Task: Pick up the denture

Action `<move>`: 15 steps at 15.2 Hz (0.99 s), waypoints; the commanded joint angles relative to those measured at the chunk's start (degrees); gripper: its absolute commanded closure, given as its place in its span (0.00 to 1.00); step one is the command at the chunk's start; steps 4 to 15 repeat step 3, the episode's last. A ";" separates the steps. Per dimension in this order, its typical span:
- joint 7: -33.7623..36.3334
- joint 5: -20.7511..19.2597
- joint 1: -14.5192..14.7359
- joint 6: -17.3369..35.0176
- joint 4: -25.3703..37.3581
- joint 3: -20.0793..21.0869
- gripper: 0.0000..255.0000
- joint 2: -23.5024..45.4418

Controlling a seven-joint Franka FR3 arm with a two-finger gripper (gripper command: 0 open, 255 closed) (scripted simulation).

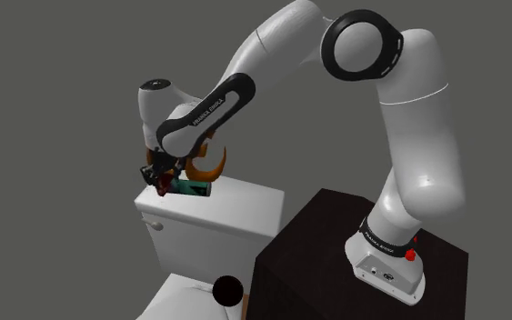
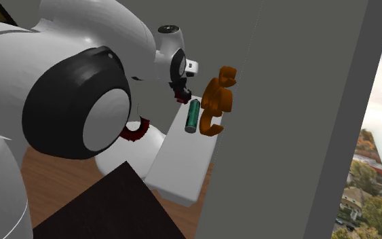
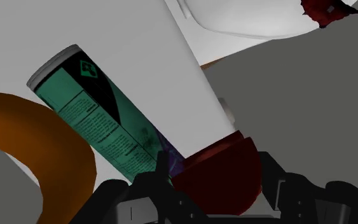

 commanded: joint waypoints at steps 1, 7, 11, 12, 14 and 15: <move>-0.28 0.41 -0.17 -1.22 0.09 0.32 1.00 -1.13; -0.30 0.44 -0.19 -1.30 0.10 0.33 1.00 -1.21; -0.30 0.44 -0.19 -1.30 0.10 0.33 1.00 -1.21; -0.30 0.44 -0.19 -1.30 0.10 0.33 1.00 -1.21; -0.30 0.44 -0.19 -1.30 0.10 0.33 1.00 -1.21; -0.30 0.44 -0.19 -1.30 0.10 0.33 1.00 -1.21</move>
